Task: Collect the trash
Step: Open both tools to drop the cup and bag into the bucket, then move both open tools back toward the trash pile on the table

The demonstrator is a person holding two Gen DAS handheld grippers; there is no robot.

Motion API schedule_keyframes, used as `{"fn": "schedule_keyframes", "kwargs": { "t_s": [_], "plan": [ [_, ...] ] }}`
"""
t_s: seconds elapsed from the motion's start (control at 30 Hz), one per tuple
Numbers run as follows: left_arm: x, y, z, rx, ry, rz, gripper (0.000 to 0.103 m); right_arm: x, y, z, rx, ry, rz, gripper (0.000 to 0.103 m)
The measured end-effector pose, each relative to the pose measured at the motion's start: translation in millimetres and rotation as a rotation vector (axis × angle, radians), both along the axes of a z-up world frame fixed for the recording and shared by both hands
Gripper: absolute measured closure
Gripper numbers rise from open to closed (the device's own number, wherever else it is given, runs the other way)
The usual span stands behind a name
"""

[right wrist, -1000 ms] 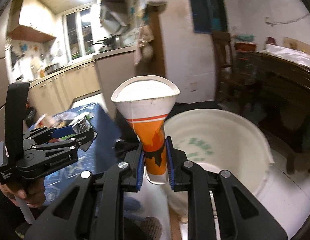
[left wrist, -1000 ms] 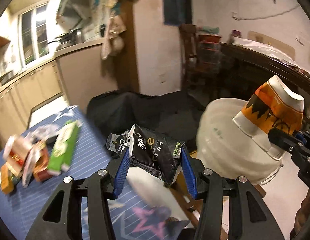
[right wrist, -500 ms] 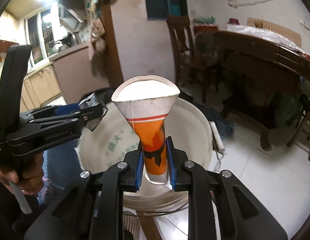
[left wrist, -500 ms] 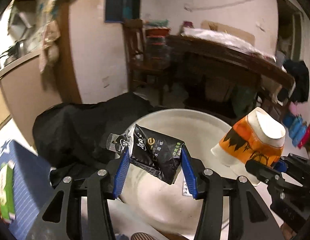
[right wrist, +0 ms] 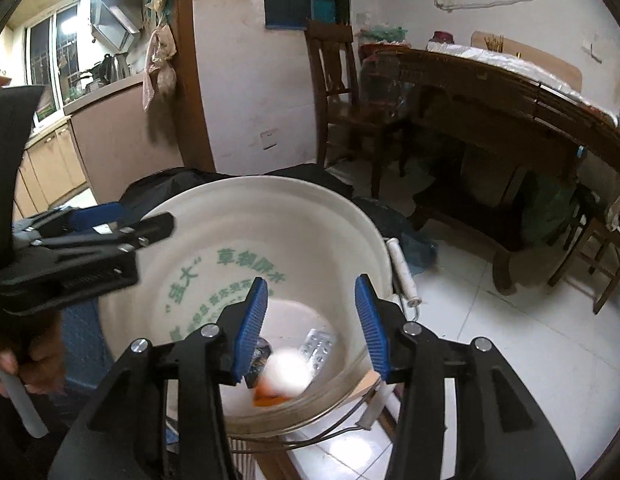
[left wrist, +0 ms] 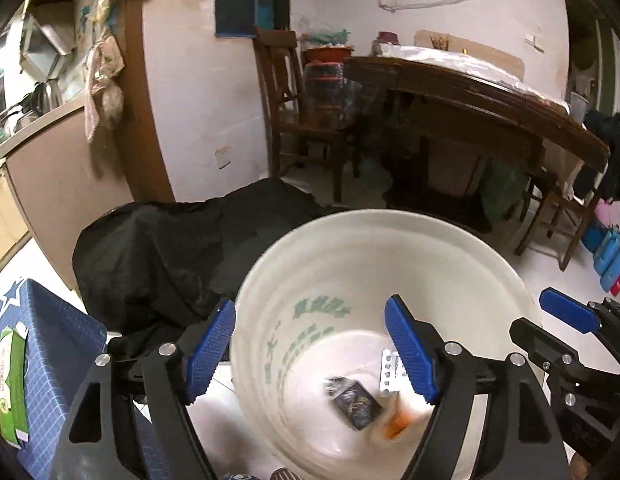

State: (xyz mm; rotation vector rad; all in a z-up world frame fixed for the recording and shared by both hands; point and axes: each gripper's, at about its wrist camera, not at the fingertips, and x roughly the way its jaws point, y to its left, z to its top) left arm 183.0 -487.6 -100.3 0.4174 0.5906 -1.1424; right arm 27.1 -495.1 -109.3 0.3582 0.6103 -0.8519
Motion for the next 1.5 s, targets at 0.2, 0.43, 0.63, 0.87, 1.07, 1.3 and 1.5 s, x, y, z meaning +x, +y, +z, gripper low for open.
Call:
{"fn": "schedule_keyframes", "kwargs": {
  "t_s": [0.2, 0.43, 0.63, 0.87, 1.07, 1.3, 1.5],
  "plan": [
    [2.3, 9.6, 8.6, -0.025, -0.005, 0.024, 0.025, -2.4, 1.2, 2.8, -0.053, 0.034, -0.023, 0.059],
    [-3.6, 17.0, 8.3, -0.018, -0.034, 0.029, 0.025, -0.2, 3.3, 5.7, -0.076, 0.051, -0.027, 0.059],
    [-3.6, 27.5, 11.5, -0.026, -0.044, 0.051, 0.025, 3.7, 7.8, 10.4, -0.084, 0.058, -0.017, 0.059],
    [1.5, 42.9, 16.5, -0.039, -0.056, 0.081, 0.025, 10.1, 16.4, 15.7, -0.107, 0.075, -0.006, 0.059],
    [6.1, 60.6, 22.7, -0.059, -0.051, 0.112, 0.025, 17.4, 28.0, 21.5, -0.131, 0.087, 0.010, 0.059],
    [14.8, 85.9, 29.9, -0.084, -0.052, 0.160, 0.025, 30.9, 45.0, 29.9, -0.171, 0.105, 0.043, 0.059],
    [24.1, 106.9, 33.6, -0.101, -0.048, 0.198, 0.025, 43.3, 58.9, 35.0, -0.190, 0.120, 0.077, 0.059]
  ]
}}
